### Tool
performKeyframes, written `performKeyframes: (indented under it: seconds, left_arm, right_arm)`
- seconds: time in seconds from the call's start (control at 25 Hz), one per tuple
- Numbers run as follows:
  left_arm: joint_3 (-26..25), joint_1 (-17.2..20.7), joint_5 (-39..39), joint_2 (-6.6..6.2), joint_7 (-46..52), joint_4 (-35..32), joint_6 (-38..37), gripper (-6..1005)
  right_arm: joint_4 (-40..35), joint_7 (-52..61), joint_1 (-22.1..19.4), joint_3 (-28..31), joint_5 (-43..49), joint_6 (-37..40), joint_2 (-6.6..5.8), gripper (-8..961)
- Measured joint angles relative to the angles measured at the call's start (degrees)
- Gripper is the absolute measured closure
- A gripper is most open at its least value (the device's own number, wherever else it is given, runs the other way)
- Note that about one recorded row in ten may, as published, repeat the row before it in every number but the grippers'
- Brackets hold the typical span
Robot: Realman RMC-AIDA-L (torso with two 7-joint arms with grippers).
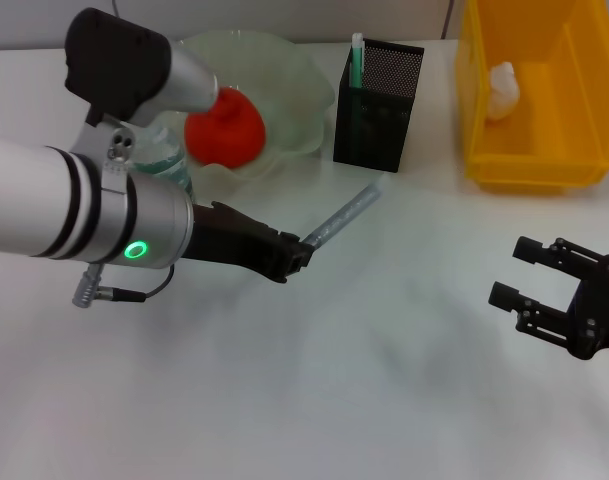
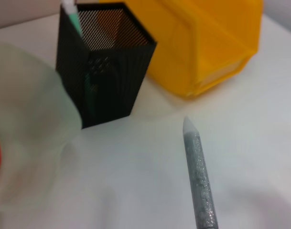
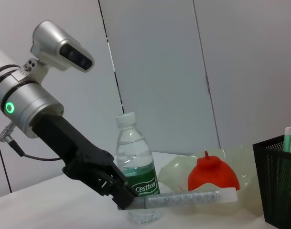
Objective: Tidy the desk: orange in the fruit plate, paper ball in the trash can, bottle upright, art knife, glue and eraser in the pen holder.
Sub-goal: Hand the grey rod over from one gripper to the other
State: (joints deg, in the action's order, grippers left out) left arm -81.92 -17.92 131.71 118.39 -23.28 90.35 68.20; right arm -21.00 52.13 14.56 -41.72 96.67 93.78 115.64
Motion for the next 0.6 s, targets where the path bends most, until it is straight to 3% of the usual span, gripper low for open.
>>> performKeyframes:
  seconds: [0.32,0.56,0.6]
  left_arm:
    - [-3.26,1.52,-6.98,0.0,-6.15,-0.4,1.04,852]
    - [-4.07,2.47,-10.83,0.0,-9.94,-0.92,1.17,852]
    - [-4.69,2.69,-14.59,-0.02,-13.34,-2.08,1.44,852]
  right_arm:
    - [0.15,1.82,-0.06,2.12,0.0,2.3,0.12,262]
    - [0.26,9.08,0.53,2.99,0.01,5.37,0.1,262]
    - [0.27,11.22,0.8,2.99,0.05,5.86,0.05,262]
